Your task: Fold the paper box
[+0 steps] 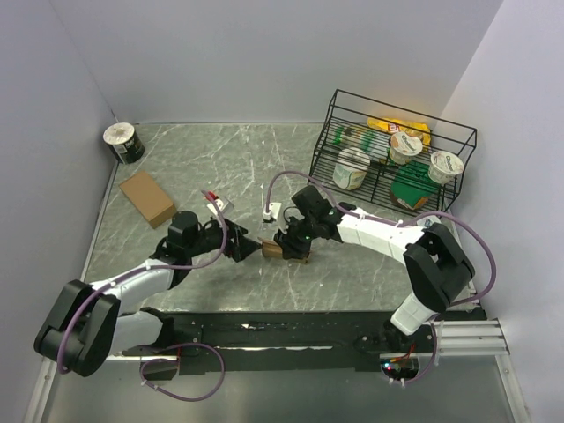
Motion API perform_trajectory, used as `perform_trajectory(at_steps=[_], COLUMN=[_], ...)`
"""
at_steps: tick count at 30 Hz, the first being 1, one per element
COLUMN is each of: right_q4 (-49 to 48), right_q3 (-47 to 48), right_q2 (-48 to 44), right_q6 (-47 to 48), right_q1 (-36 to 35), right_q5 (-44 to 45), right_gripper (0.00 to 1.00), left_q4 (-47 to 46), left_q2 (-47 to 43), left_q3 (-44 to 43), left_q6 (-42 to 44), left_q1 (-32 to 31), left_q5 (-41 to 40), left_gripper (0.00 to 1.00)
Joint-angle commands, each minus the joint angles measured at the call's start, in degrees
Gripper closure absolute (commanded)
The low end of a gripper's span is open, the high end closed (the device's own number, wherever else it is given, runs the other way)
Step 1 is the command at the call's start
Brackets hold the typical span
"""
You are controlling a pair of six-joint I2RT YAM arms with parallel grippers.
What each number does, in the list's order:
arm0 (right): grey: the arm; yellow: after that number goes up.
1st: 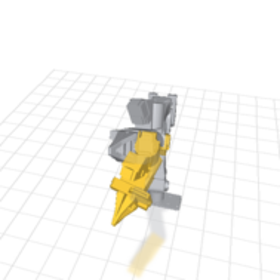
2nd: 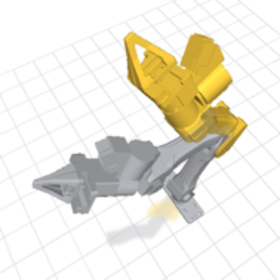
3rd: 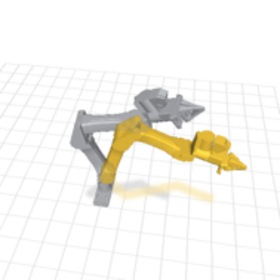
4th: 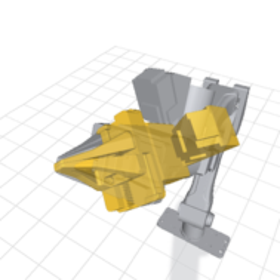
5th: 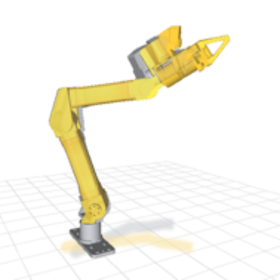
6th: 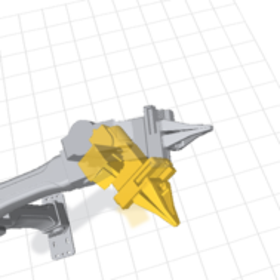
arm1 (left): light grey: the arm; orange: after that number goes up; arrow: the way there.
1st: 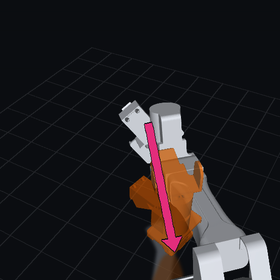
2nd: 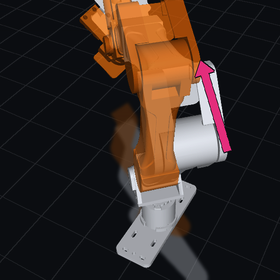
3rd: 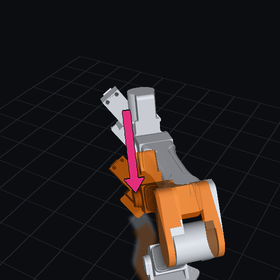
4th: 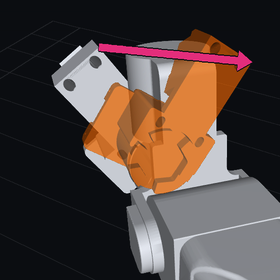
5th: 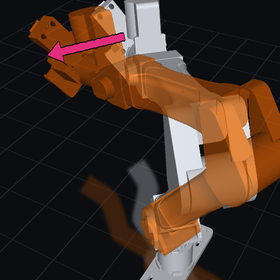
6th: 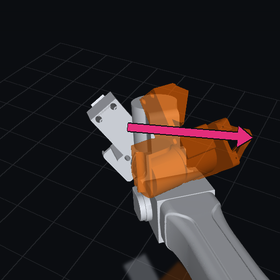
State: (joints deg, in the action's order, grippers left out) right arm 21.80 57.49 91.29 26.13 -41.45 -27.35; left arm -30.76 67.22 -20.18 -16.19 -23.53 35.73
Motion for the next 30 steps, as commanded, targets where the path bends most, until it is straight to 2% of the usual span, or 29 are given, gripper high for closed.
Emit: perform_trajectory(at_steps=[1, 3, 4, 6, 15, 18, 19, 22, 30], right_q4=[5.18, 5.44, 5.27, 5.09, 5.36, 5.18, 4.92, 4.57, 4.48], right_q3=[1.74, 1.92, 1.92, 1.92, 2.18, 2.18, 2.18, 1.83, 1.92], right_q2=[2.32, 2.49, 2.49, 2.41, 2.58, 2.58, 2.58, 2.23, 2.32], right_q6=[0.15, 0.06, -0.03, -0.11, -0.47, -0.55, -0.64, -0.82, -0.91], right_q1=[0.4, 0.67, 0.76, 1.11, 1.99, 1.99, 2.08, 1.99, 1.99], right_q5=[-4.81, -5.25, -5.43, -6.13, -7.1, -6.75, -6.4, -6.05, -5.61], right_gripper=[0.59, 0.59, 0.59, 0.59, 0.59, 0.6, 0.6, 0.6, 0.61], left_q4=[-1.6, 1.93, 2.02, 2.63, 2.81, 3.95, 4.65, 4.66, 4.04], left_q2=[0.1, 0.71, 1.41, 2.38, 3.96, 5.81, 6.25, 6.69, 5.37], left_q3=[-3.88, -5.21, -5.56, -5.92, -7.06, -8.38, -8.9, -8.82, -8.03], left_q6=[9.48, 11.78, 12.4, 12.93, 15.13, 15.57, 15.57, 15.39, 14.78], left_q1=[-1.6, -2.75, -2.92, -3.63, -5.91, -6.27, -6.27, -6.44, -6.53], left_q5=[-0.12, -1.18, 0.03, 1.27, 1.8, 2.33, 2.33, 0.76, -3.2], left_gripper=[0.23, 0.26, 0.31, 0.33, 0.25, 0.3, 0.35, 0.43, 0.56])
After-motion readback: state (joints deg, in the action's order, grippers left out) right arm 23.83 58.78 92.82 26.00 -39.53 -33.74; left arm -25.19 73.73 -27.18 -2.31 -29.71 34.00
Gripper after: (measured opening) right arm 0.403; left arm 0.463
